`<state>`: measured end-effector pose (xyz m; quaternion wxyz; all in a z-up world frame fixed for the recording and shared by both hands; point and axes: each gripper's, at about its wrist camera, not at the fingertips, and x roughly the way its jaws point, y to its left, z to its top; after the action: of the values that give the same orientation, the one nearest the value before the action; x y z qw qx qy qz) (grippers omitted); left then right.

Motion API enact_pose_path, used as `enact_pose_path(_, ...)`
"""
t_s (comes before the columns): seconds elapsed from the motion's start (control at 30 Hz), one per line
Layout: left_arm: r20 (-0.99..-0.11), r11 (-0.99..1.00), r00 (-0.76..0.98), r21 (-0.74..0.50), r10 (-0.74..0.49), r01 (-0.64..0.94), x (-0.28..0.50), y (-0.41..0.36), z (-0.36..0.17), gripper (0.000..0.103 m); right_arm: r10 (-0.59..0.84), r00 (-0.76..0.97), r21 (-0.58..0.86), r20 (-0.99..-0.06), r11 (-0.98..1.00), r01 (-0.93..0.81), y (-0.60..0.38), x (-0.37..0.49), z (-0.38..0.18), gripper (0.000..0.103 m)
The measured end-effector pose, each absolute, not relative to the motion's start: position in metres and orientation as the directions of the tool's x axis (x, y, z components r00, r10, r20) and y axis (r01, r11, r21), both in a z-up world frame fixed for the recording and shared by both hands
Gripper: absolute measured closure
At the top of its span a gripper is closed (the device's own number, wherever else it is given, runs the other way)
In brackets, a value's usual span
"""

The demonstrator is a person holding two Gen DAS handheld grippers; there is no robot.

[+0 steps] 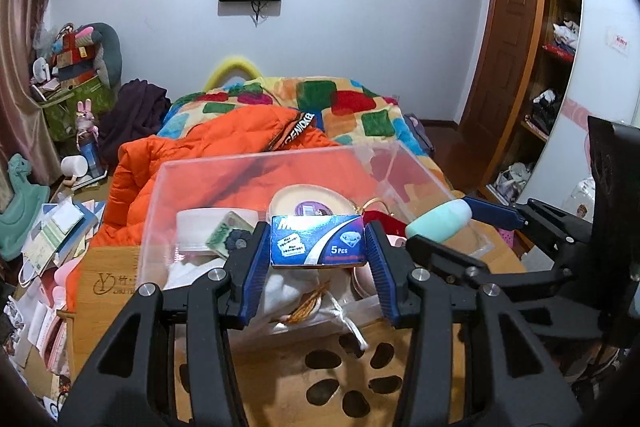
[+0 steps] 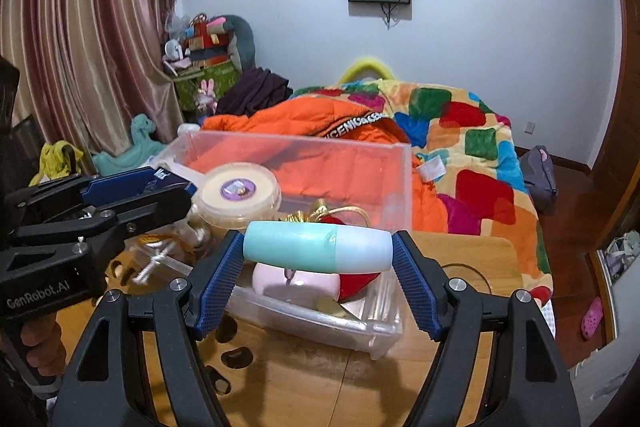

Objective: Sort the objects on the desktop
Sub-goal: 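Lower the Max pack into the box with left tool while right tool drops the mint tube in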

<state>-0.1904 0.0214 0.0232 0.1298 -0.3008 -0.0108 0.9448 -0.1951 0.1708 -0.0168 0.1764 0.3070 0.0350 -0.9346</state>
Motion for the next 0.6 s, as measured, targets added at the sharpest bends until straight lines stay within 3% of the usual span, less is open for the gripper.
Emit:
enact_pose_path(0.53, -0.596, -0.958, -0.753, -0.124, 0.280, -0.258, -0.205, 0.024, 0.018, 0.053, -0.307, -0.739, -0.029, -0.600, -0.915, 0.403, 0.148, -0.210, -0.029, 0.031)
enact_pose_path(0.6, -0.596, -0.956, -0.749, -0.134, 0.288, -0.261, -0.204, 0.024, 0.019, 0.052, -0.299, -0.746, -0.037, -0.595, -0.917, 0.397, 0.148, -0.208, -0.028, 0.027)
